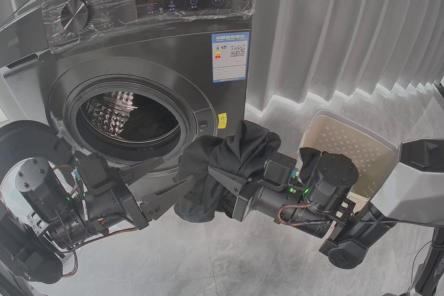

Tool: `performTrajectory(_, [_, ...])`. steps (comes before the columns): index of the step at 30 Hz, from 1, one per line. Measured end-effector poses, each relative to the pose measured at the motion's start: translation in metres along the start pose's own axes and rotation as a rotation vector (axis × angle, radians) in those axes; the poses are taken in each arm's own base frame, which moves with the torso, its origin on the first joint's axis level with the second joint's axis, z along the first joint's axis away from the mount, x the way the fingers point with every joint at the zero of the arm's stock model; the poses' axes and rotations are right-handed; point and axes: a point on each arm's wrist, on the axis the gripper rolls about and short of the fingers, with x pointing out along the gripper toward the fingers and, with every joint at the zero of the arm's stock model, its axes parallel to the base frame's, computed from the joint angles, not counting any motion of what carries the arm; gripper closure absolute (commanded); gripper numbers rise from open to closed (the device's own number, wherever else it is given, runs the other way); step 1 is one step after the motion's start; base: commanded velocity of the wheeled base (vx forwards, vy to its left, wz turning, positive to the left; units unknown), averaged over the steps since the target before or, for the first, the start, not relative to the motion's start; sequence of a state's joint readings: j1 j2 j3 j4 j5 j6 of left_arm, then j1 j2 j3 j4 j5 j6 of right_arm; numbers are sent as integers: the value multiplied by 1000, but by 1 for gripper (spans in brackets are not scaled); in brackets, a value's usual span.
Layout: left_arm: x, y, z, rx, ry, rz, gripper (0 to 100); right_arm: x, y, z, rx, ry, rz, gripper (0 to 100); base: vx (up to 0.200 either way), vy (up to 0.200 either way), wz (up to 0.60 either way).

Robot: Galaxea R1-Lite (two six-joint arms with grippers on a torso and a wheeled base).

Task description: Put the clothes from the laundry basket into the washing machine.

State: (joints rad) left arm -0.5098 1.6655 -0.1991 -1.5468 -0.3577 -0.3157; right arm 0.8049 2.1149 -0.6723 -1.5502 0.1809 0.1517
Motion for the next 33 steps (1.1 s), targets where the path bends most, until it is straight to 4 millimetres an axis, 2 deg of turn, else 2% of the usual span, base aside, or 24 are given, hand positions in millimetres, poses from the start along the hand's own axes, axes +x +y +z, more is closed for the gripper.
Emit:
performTrajectory(5, [-3,14,-10,26,54,28,0,-1,4,7,12,-18,13,100,0,0,0])
performTrajectory(12, [2,26,-27,170,131,49,0,0,14,10,28,-30,42,100,0,0,0])
performTrajectory(23, [39,39,-37,278,134,13,0,4,28,11,51,-35,80,100,0,0,0])
performTrajectory(33, [61,35,-34,300,90,-37,0,5,34,7,56,-27,95,100,0,0,0])
